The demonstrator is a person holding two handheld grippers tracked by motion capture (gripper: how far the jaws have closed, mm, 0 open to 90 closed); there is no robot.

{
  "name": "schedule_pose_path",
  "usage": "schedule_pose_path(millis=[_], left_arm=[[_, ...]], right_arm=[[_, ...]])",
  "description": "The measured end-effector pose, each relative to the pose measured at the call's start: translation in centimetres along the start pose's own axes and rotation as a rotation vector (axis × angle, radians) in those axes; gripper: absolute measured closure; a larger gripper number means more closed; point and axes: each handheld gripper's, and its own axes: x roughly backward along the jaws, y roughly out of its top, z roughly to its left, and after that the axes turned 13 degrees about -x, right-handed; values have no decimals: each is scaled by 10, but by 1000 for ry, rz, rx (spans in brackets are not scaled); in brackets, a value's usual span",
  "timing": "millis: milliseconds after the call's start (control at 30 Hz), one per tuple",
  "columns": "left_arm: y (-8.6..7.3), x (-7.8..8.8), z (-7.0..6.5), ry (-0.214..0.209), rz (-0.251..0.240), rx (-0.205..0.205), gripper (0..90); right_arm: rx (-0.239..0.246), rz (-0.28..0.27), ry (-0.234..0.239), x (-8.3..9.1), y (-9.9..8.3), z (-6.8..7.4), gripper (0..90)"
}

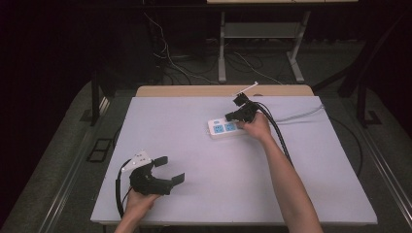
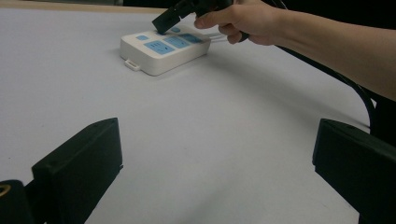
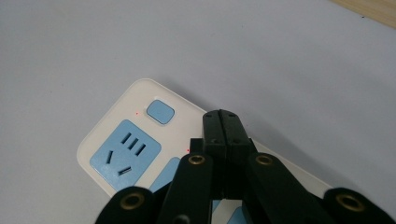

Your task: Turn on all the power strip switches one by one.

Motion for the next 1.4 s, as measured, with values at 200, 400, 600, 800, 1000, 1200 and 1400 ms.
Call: schedule_pose_path(millis=[200, 400, 600, 800, 1000, 1200, 1400], left_arm=[[0, -1, 1, 0, -2, 5, 1], [0, 0, 2, 1, -1, 4, 1], [0, -1, 3, 2, 0, 7, 1], [-1, 0, 3, 2, 0, 10, 1], [0, -1, 3, -1, 2, 6, 1], [-1, -2, 3, -3, 3, 7, 1], [-1, -2, 3, 0, 3, 9, 2]], right_arm=[[15, -19, -38, -1, -1, 5, 900], [-1, -6, -24, 1, 0, 5, 900], [5, -1, -36, 3, 0, 3, 900], [5, 4, -24, 11, 2, 0, 900], [-6, -25, -21, 30, 6, -4, 900], [-13, -43, -33, 49, 8, -12, 900], [-28, -52, -40, 62, 6, -20, 900]])
